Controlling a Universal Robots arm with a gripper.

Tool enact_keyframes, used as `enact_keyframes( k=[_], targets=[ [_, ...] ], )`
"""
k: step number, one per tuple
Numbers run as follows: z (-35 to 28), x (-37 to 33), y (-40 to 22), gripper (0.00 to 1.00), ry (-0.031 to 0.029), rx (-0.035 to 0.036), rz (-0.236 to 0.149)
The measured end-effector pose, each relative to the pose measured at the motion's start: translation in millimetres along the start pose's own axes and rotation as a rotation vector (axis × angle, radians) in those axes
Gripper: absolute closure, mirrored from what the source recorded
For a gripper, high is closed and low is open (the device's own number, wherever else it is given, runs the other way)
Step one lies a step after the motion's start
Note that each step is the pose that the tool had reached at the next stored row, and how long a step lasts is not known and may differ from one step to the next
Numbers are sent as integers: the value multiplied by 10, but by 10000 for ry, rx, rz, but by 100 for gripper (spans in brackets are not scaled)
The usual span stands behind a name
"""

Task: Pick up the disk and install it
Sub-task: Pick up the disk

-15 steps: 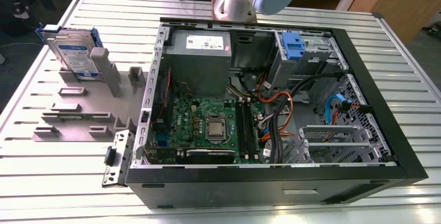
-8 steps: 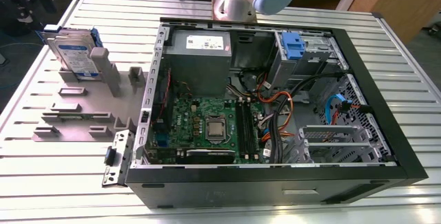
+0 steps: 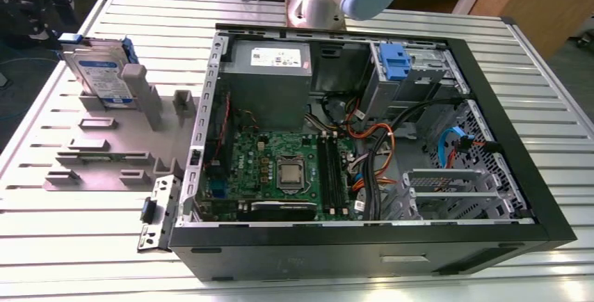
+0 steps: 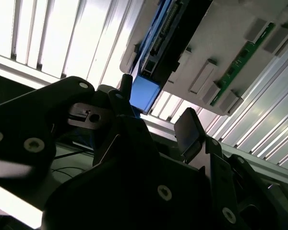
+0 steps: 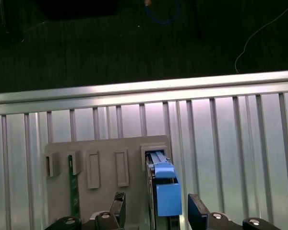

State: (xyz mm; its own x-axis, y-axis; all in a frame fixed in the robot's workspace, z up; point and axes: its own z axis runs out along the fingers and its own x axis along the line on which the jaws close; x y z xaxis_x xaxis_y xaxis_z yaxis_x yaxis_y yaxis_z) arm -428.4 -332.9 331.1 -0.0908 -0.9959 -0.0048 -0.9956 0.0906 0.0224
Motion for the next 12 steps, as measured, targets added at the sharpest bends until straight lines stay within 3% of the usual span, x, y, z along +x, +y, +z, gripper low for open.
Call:
enact_keyframes(
  k=[12],
  targets=[
    [208, -37, 6, 38, 2, 34, -222]
  ],
)
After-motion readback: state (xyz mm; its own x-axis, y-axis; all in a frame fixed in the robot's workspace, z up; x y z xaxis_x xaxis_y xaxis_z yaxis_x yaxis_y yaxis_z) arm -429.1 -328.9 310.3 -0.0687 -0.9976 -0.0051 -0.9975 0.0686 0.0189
